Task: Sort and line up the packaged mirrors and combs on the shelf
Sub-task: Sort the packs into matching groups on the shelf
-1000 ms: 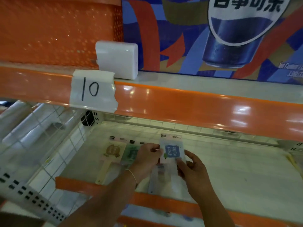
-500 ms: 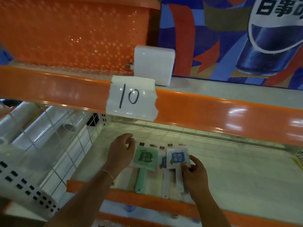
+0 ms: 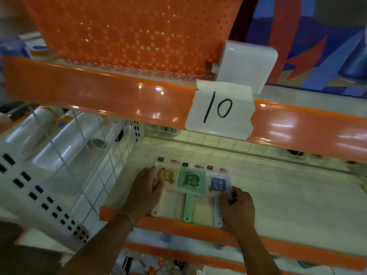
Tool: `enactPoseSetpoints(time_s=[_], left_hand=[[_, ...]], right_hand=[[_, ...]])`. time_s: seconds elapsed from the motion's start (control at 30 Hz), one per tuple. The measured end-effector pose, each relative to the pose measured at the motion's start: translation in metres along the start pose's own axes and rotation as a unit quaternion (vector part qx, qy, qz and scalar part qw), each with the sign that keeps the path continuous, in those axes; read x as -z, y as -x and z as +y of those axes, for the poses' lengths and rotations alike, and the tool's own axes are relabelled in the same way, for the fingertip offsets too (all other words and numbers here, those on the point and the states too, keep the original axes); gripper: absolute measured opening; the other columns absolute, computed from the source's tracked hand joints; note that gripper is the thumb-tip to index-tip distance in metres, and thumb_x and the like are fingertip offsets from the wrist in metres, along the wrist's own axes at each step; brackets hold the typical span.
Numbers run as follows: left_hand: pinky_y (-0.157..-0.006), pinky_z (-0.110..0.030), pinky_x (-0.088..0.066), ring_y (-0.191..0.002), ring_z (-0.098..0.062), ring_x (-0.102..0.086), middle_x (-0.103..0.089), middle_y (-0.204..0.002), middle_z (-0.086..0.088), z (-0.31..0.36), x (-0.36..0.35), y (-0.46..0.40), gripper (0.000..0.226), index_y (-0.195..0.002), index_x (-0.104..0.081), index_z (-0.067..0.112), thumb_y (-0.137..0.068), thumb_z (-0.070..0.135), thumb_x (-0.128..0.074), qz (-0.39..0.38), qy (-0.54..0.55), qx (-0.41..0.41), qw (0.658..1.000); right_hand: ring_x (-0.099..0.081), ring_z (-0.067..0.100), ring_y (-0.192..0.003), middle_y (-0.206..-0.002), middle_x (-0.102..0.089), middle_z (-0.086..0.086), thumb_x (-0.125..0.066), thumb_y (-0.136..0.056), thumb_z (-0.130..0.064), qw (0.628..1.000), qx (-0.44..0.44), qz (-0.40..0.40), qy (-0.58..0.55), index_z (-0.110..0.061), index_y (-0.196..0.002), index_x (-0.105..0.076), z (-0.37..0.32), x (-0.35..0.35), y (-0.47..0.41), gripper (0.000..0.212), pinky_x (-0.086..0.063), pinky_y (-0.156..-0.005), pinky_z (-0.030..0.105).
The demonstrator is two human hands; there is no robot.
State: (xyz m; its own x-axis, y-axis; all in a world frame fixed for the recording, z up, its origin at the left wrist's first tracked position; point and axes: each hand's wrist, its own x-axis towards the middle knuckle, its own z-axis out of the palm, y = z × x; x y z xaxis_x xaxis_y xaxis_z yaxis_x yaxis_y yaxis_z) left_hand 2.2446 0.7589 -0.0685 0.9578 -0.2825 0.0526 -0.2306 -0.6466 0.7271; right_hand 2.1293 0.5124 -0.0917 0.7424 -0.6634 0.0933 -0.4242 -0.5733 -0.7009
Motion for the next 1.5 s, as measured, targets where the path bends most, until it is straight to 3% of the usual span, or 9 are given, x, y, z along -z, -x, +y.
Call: enactPoseSetpoints(time_s=[0.07, 0.13, 0.33, 0.53, 0.7, 1.0, 1.5], left_hand=[[-0.106, -0.037, -0.037, -0.127, -0.026, -0.042, -0.045, -0.138, -0.014, -0.002, 0.0, 0.001, 0.053, -0.141, -0.037, 0.008, -0.097, 0.035, -0.046, 0.003, -0.007, 0.005, 1.0], [-0.107, -0.039, -0.037, -0.127, -0.028, -0.042, -0.045, -0.138, -0.016, -0.001, -0.001, 0.002, 0.055, -0.143, -0.035, 0.007, -0.097, 0.035, -0.046, 0.011, -0.011, -0.002, 1.0], [-0.104, -0.042, -0.04, -0.124, -0.033, -0.045, -0.049, -0.133, -0.022, -0.004, -0.002, 0.004, 0.053, -0.141, -0.036, 0.002, -0.097, 0.031, -0.047, 0.019, -0.025, -0.015, 0.999], [-0.103, -0.043, -0.04, -0.122, -0.034, -0.045, -0.052, -0.129, -0.021, -0.005, 0.0, 0.003, 0.051, -0.137, -0.042, 0.0, -0.096, 0.032, -0.045, 0.016, -0.035, -0.015, 0.999], [-0.103, -0.045, -0.04, -0.122, -0.036, -0.045, -0.054, -0.126, -0.022, -0.007, 0.0, 0.002, 0.048, -0.134, -0.045, -0.002, -0.095, 0.025, -0.051, 0.019, -0.044, -0.019, 0.999], [-0.103, -0.043, -0.042, -0.122, -0.033, -0.047, -0.052, -0.128, -0.019, -0.005, 0.002, 0.005, 0.048, -0.135, -0.045, 0.002, -0.095, 0.027, -0.052, 0.015, -0.021, -0.007, 1.0], [-0.096, -0.038, -0.044, -0.114, -0.028, -0.051, -0.057, -0.118, -0.013, -0.001, 0.003, 0.005, 0.039, -0.13, -0.049, 0.004, -0.095, 0.023, -0.051, 0.028, 0.0, -0.019, 0.999]], right_hand=[[-0.059, 0.023, -0.077, -0.08, -0.065, 0.003, -0.063, -0.078, -0.03, 1.0, -0.016, 0.01, -0.002, -0.021, -0.089, -0.065, -0.001, 0.001, 0.002, 0.015, -0.048, -0.066, 0.03], [-0.061, 0.022, -0.084, -0.087, -0.066, 0.003, -0.063, -0.079, -0.033, 1.0, -0.011, 0.018, 0.002, -0.019, -0.102, -0.068, 0.0, 0.001, 0.003, 0.027, -0.048, -0.073, 0.03], [-0.059, 0.016, -0.083, -0.092, -0.068, 0.006, -0.066, -0.083, -0.018, 0.999, 0.031, 0.034, 0.028, -0.012, -0.109, -0.072, -0.009, 0.0, 0.011, 0.027, -0.037, -0.073, 0.017], [-0.049, 0.005, -0.08, -0.1, -0.066, 0.006, -0.067, -0.084, -0.022, 0.998, 0.027, 0.04, 0.032, -0.012, -0.108, -0.073, -0.008, -0.001, 0.014, 0.026, -0.03, -0.068, -0.006], [-0.059, 0.016, -0.093, -0.102, -0.067, 0.006, -0.067, -0.084, -0.022, 0.997, 0.035, 0.045, 0.042, -0.012, -0.107, -0.072, -0.006, -0.003, 0.013, 0.026, -0.034, -0.079, 0.013], [-0.058, 0.019, -0.099, -0.106, -0.065, 0.006, -0.07, -0.082, -0.03, 0.998, 0.042, 0.04, 0.039, -0.013, -0.114, -0.069, -0.002, -0.002, 0.012, 0.036, -0.036, -0.085, 0.019], [-0.058, 0.018, -0.093, -0.1, -0.065, 0.003, -0.071, -0.081, -0.03, 0.997, 0.049, 0.042, 0.037, -0.013, -0.111, -0.068, -0.006, 0.0, 0.013, 0.034, -0.038, -0.082, 0.022]])
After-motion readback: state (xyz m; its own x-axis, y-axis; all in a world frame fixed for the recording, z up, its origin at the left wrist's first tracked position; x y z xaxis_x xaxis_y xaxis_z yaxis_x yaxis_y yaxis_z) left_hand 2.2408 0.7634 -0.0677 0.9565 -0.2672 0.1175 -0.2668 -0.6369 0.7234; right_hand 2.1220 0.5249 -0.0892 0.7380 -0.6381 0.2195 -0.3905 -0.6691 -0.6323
